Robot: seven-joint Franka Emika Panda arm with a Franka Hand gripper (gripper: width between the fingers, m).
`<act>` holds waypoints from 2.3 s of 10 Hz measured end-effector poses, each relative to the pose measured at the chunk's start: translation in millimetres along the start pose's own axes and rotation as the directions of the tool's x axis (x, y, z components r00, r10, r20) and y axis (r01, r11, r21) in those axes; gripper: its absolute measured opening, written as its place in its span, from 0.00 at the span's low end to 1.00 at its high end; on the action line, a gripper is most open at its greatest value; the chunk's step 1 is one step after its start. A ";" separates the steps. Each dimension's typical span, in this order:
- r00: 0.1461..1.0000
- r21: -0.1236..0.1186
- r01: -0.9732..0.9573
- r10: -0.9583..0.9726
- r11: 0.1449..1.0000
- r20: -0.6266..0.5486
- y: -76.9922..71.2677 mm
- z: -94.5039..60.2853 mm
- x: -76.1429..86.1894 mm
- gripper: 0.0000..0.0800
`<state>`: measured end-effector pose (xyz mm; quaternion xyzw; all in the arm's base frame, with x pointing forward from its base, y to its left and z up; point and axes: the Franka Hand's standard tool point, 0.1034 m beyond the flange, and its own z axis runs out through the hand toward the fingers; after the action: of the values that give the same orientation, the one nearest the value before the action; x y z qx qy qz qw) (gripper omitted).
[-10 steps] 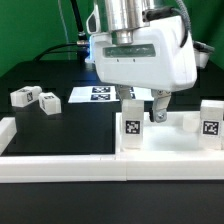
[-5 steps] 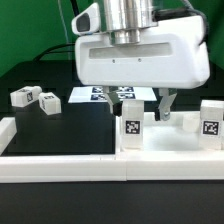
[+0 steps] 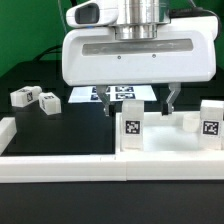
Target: Assemble square table
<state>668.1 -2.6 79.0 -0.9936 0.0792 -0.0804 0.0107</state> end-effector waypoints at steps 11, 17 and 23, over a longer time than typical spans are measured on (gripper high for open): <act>0.234 -0.009 -0.972 0.972 0.234 0.016 3.1 2.8 -4.9 0.37; -0.051 -0.017 -0.999 0.998 -0.050 0.045 2.3 2.5 -5.0 0.50; 0.660 0.040 -0.751 0.752 0.659 -0.001 0.8 1.1 -6.3 0.81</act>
Offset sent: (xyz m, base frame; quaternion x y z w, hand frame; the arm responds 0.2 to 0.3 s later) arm 0.0000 0.0000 0.0000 0.0000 0.0000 0.1296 0.9916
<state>662.0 -2.4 76.9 -0.8713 0.4806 -0.0790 0.0603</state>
